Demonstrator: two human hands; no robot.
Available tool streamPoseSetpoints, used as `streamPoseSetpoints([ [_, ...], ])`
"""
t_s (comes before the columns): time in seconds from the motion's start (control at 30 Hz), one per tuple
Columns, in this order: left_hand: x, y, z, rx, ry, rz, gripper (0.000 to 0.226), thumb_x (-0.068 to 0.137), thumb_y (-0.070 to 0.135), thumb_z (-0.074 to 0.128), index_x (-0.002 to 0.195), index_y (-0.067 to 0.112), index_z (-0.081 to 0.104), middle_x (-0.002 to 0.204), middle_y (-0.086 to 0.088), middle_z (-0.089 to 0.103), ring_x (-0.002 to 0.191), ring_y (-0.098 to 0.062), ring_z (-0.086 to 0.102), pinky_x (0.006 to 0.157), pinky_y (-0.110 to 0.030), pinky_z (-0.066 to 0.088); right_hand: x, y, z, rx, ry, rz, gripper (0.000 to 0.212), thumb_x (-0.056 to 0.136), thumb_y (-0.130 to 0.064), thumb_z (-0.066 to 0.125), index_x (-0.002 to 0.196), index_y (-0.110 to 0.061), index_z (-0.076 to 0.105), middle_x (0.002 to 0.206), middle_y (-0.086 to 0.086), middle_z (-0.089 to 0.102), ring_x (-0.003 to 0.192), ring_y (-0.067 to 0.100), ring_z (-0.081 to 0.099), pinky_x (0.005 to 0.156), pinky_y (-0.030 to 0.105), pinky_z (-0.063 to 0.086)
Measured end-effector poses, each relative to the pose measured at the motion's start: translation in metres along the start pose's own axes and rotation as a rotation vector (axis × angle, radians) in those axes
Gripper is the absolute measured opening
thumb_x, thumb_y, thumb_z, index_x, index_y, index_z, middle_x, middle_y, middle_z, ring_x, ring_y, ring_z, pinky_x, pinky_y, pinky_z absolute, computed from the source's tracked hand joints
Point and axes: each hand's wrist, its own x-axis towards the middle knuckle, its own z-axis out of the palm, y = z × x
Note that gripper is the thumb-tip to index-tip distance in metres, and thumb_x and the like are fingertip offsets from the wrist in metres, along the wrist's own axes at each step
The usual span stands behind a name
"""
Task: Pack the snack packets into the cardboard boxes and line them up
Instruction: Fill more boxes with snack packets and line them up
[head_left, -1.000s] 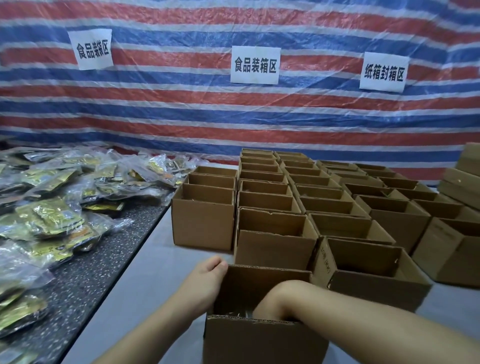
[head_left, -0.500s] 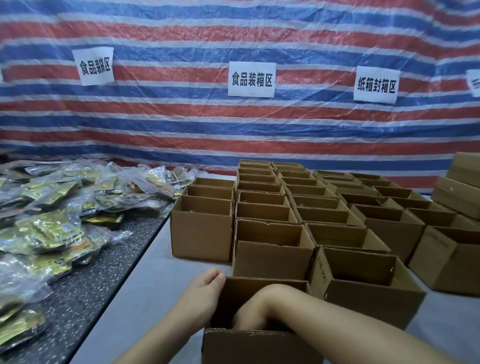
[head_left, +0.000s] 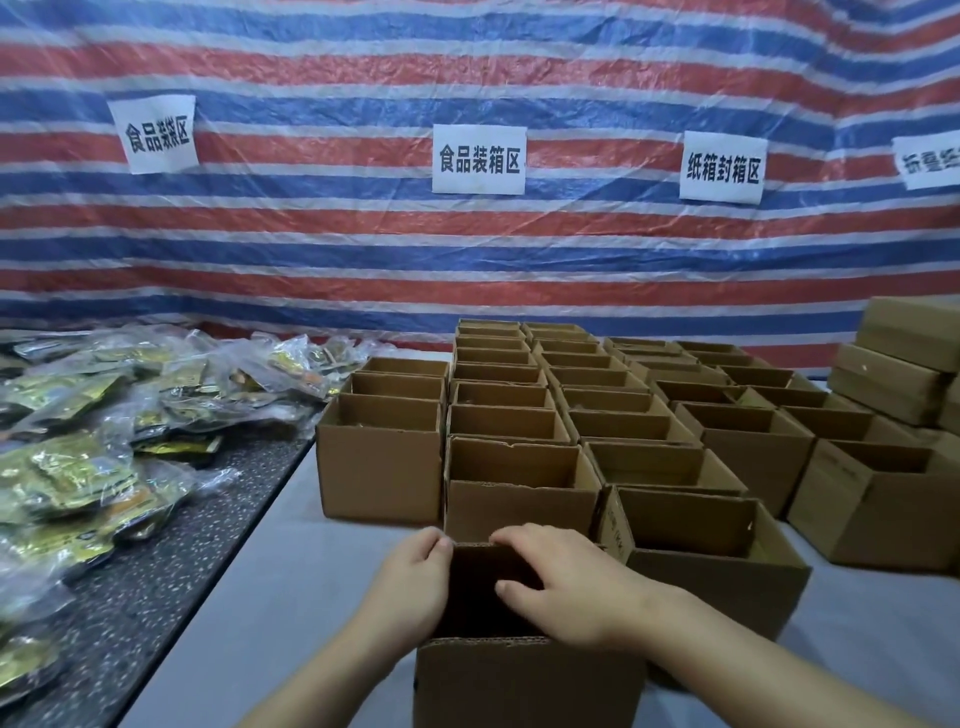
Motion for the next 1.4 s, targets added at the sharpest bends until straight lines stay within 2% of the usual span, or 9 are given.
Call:
streamPoseSetpoints([
  [0.23, -0.006, 0.003, -0.007, -0.078, -0.055, -0.048, 0.038, 0.105, 0.042, 0.037, 0.093, 0.015, 0.062, 0.088, -0.002, 0.064, 0.09, -0.016, 0.063, 0.075, -0.029, 0.047, 0.006, -0.001, 0.007, -0.06, -0.003, 0.007, 0.058, 0.098, -0.054, 0.051, 0.151, -0.038, 0.032, 0.142, -0.014, 0.047, 0.129, 0.009, 0.043, 0.112, 0.032, 0.037],
  [0.4, 0.031, -0.002, -0.05, -0.108, 0.156, 0.005, 0.04, 0.103, 0.048, 0.036, 0.092, 0.02, 0.064, 0.093, 0.001, 0.069, 0.091, -0.013, 0.064, 0.081, -0.035, 0.05, 0.014, -0.003, -0.014, -0.052, 0.164, 0.003, 0.051, 0.097, -0.056, 0.054, 0.144, -0.042, 0.043, 0.141, -0.024, 0.044, 0.121, -0.007, 0.043, 0.093, 0.012, 0.04],
  [0.53, 0.093, -0.034, -0.121, 0.314, 0.339, 0.049, 0.025, 0.1, 0.032, 0.044, 0.09, 0.014, 0.06, 0.086, -0.001, 0.063, 0.082, -0.021, 0.059, 0.07, -0.034, 0.045, 0.044, -0.015, -0.036, -0.042, 0.331, -0.036, 0.044, 0.098, -0.05, 0.054, 0.141, -0.038, 0.048, 0.137, -0.021, 0.049, 0.114, -0.01, 0.04, 0.09, 0.012, 0.037],
  [0.67, 0.149, -0.084, -0.191, 0.871, 0.325, -0.11, 0.025, 0.098, 0.025, 0.043, 0.115, 0.009, 0.053, 0.112, -0.009, 0.061, 0.099, -0.025, 0.057, 0.084, -0.041, 0.051, 0.088, -0.025, -0.051, -0.088, 0.341, -0.092, 0.046, 0.099, -0.044, 0.056, 0.143, -0.033, 0.048, 0.139, -0.015, 0.051, 0.12, -0.004, 0.045, 0.095, 0.015, 0.038],
  [0.93, 0.196, -0.171, -0.262, 1.26, 0.3, -0.421, 0.072, 0.089, 0.048, 0.06, 0.144, 0.008, 0.036, 0.149, -0.015, 0.037, 0.135, -0.03, 0.039, 0.108, -0.044, 0.04, 0.163, -0.035, -0.051, -0.137, 0.291, -0.13, 0.049, 0.098, -0.044, 0.058, 0.144, -0.034, 0.046, 0.143, -0.015, 0.048, 0.13, 0.003, 0.045, 0.093, 0.017, 0.036],
  [1.07, 0.196, -0.205, -0.27, 1.397, 0.304, -0.392, 0.055, 0.093, 0.026, 0.051, 0.146, 0.014, 0.04, 0.162, -0.015, 0.015, 0.147, -0.035, 0.019, 0.117, -0.055, 0.023, 0.179, -0.035, -0.046, -0.14, 0.267, -0.149, 0.047, 0.098, -0.044, 0.058, 0.143, -0.034, 0.047, 0.141, -0.016, 0.048, 0.118, -0.003, 0.043, 0.089, 0.014, 0.038],
  [1.2, 0.187, -0.207, -0.262, 1.255, 0.444, -0.248, 0.047, 0.095, 0.012, 0.042, 0.142, 0.019, 0.04, 0.16, -0.016, 0.024, 0.141, -0.039, 0.033, 0.111, -0.057, 0.033, 0.181, -0.035, -0.044, -0.133, 0.246, -0.17, 0.046, 0.098, -0.045, 0.057, 0.142, -0.034, 0.049, 0.137, -0.018, 0.048, 0.113, -0.004, 0.043, 0.083, 0.013, 0.041],
  [1.3, 0.173, -0.194, -0.246, 1.11, 0.536, -0.081, 0.04, 0.096, 0.007, 0.038, 0.133, 0.015, 0.049, 0.15, -0.011, 0.044, 0.089, -0.026, 0.064, 0.072, -0.039, 0.058, 0.176, -0.036, -0.044, -0.119, 0.249, -0.196, 0.045, 0.098, -0.046, 0.056, 0.141, -0.034, 0.05, 0.133, -0.021, 0.047, 0.114, -0.005, 0.043, 0.085, 0.012, 0.04],
  [1.4, 0.145, -0.179, -0.224, 1.035, 0.536, 0.025, 0.048, 0.096, 0.004, 0.04, 0.142, 0.017, 0.046, 0.147, -0.004, 0.051, 0.084, -0.018, 0.067, 0.063, -0.031, 0.057, 0.165, -0.038, -0.043, -0.108, 0.253, -0.222, 0.043, 0.098, -0.046, 0.055, 0.139, -0.034, 0.052, 0.122, -0.027, 0.042, 0.114, -0.007, 0.042, 0.088, 0.011, 0.037],
])
